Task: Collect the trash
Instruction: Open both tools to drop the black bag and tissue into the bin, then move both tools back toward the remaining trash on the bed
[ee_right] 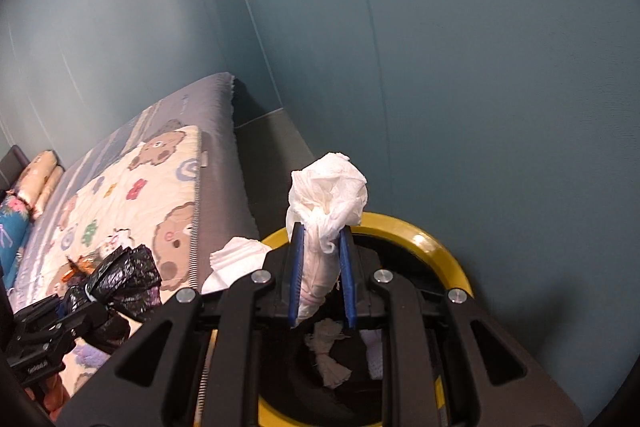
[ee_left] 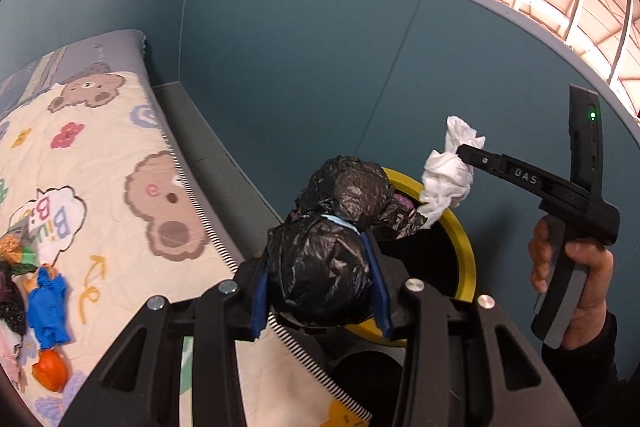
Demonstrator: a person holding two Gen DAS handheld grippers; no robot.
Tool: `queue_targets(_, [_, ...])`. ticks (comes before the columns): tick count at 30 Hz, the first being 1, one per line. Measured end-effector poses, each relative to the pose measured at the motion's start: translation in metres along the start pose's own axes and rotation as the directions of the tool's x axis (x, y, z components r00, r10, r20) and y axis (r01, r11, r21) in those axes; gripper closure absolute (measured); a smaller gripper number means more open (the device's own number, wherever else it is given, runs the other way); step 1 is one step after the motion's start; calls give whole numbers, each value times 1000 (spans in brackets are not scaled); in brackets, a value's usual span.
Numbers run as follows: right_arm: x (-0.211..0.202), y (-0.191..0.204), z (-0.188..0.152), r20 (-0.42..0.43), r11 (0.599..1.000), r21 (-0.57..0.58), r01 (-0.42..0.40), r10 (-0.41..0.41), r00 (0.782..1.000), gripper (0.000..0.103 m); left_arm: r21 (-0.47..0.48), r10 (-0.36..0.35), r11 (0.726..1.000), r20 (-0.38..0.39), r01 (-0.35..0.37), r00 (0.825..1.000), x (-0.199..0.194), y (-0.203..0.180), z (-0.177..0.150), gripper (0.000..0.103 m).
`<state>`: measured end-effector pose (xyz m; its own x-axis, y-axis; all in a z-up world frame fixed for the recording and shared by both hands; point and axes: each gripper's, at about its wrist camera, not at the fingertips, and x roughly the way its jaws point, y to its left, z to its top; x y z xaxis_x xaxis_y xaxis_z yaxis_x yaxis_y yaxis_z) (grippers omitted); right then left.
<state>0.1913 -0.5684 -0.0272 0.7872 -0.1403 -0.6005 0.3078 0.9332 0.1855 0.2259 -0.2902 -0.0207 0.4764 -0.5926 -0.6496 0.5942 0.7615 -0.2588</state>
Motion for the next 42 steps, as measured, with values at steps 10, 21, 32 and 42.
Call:
queue_targets(10, [22,-11,-8,-18,998,-11,67,-67,998,86,4,-43,999,-53,43,998,37,-18,-5,65])
queue_targets(21, [30,-17,-13,-12,995,-3,99,-99,995,85,5,-65,998,-93,66,994,70,-29,-6,63])
queue_targets(32, [26,-29,-15,-10,993,42,111,-111,994,66,-13,-64,998,-93,63,994,79,-29,-5,41])
queue_targets(42, [10,-20,-17,11,996,43,75,-76,997,52,-39,-22,999,-55,20,998,64,-13,-6,19])
